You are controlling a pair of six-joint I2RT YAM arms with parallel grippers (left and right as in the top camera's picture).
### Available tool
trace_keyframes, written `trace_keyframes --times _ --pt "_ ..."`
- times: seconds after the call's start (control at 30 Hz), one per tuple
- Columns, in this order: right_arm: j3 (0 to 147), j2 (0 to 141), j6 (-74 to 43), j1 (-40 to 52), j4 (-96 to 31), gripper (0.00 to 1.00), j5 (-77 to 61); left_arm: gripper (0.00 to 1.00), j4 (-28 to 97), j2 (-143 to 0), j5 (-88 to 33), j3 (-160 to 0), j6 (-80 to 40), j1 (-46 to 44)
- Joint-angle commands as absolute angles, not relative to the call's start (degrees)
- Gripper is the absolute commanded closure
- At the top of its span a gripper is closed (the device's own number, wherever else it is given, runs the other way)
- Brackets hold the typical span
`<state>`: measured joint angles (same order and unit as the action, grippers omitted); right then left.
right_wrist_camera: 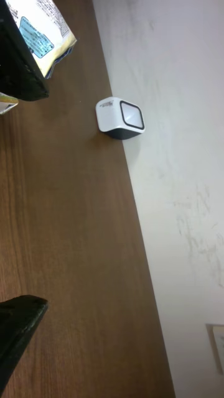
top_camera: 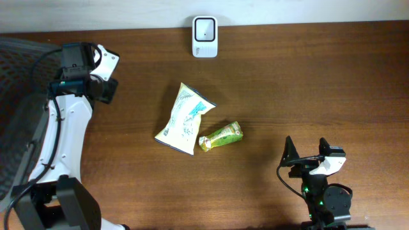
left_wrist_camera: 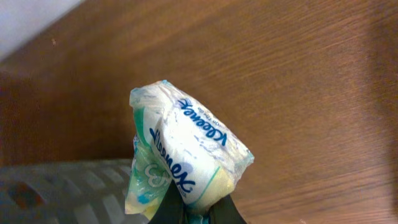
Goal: Scan the item barcode
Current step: 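Grasp the small Kleenex tissue pack with the left gripper and lift, then place the tissue pack on the table left of the white bag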
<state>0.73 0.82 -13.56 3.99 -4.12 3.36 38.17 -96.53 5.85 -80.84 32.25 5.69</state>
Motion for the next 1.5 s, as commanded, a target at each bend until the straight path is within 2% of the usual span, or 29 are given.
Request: trace_keyframes --times 0.0,0.2,0.43,0.7,0.83,1.13,1.17,1.2,1.23,1.33,1.47 --pt "0.3 0.8 -14.0 3.7 -4.3 0.01 3.2 1.0 36.2 -96.0 9.1 -81.0 37.8 7.0" --pt "0.3 0.8 -14.0 3.7 -4.3 0.01 3.2 1.0 32.5 -96.0 7.6 -81.0 37.8 14.0" --pt "0.3 0.8 -14.0 3.7 -4.3 0.01 3.3 1.0 31.1 -96.0 0.6 -81.0 36.4 16.5" --pt "0.3 0.8 -14.0 3.7 -4.4 0.01 3.2 1.0 34.7 -96.1 -13.2 -79.9 23.7 10.4" --pt "0.3 0.8 -14.0 3.7 -4.3 0.01 3.3 1.0 36.0 -97.0 -13.3 -76.5 14.5 4.3" --pt "0.3 0.8 -14.0 3.7 -4.3 0.01 3.2 1.0 32.8 -104.3 -9.6 -70.8 13.8 -6.2" --pt "0.3 0.8 -14.0 3.7 -4.3 0.01 3.2 0.85 32.4 -105.0 -9.6 -70.8 12.9 -6.3" --pt "0.3 0.8 -14.0 3.7 -4.3 0.01 3.2 0.37 31.7 -105.3 -9.6 -70.8 10.7 -6.3" --pt "0.3 0.8 -14.0 3.7 -4.3 0.01 3.2 0.01 31.1 -105.5 -9.7 -70.8 8.2 -6.3" --pt "0.3 0.8 -14.0 3.7 -4.3 0.01 3.2 0.01 30.1 -104.6 -13.3 -72.0 6.0 -6.2" --pt "0.3 0.8 -14.0 3.7 -4.3 0.01 3.2 0.01 35.2 -99.6 -14.4 -80.2 3.6 -4.7"
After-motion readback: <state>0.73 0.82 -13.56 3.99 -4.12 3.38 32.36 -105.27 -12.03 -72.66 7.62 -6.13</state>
